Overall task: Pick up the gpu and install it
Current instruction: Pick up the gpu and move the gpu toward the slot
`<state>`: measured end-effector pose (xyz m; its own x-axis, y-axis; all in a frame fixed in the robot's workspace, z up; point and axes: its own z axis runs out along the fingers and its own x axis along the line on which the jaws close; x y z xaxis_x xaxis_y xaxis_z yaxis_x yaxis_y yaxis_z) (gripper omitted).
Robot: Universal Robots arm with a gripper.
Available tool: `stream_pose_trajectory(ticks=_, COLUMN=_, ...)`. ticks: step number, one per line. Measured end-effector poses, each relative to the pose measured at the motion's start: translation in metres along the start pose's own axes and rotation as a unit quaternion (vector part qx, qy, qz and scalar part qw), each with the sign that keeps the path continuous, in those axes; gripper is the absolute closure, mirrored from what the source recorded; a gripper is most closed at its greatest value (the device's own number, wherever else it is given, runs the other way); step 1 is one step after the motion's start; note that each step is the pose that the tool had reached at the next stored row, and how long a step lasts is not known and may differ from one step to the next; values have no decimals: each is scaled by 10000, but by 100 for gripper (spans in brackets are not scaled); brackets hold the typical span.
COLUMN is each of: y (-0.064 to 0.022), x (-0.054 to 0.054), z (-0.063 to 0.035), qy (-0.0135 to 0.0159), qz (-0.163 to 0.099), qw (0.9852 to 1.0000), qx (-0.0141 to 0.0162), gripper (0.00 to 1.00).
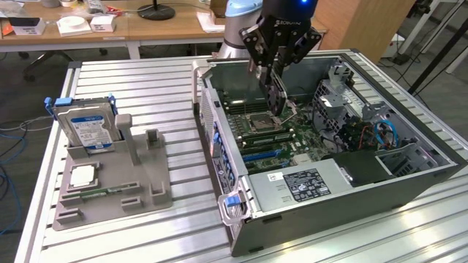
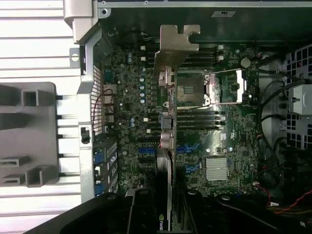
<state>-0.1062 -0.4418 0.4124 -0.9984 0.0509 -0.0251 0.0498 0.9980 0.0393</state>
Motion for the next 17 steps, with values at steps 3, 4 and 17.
stream_pose_trajectory(ticks=3, y=3, x=-71, z=2, qy=0, qz=0, qw=10000, qx=0, gripper=74)
stream_pose_trajectory(ticks=4, y=5, x=-96, z=2, qy=0, qz=-1, qw=10000, qx=0, gripper=74)
stream_pose_trajectory(ticks=17, y=23, x=-456, z=12, qy=0, qz=0, qw=10000, qx=-3, gripper=74)
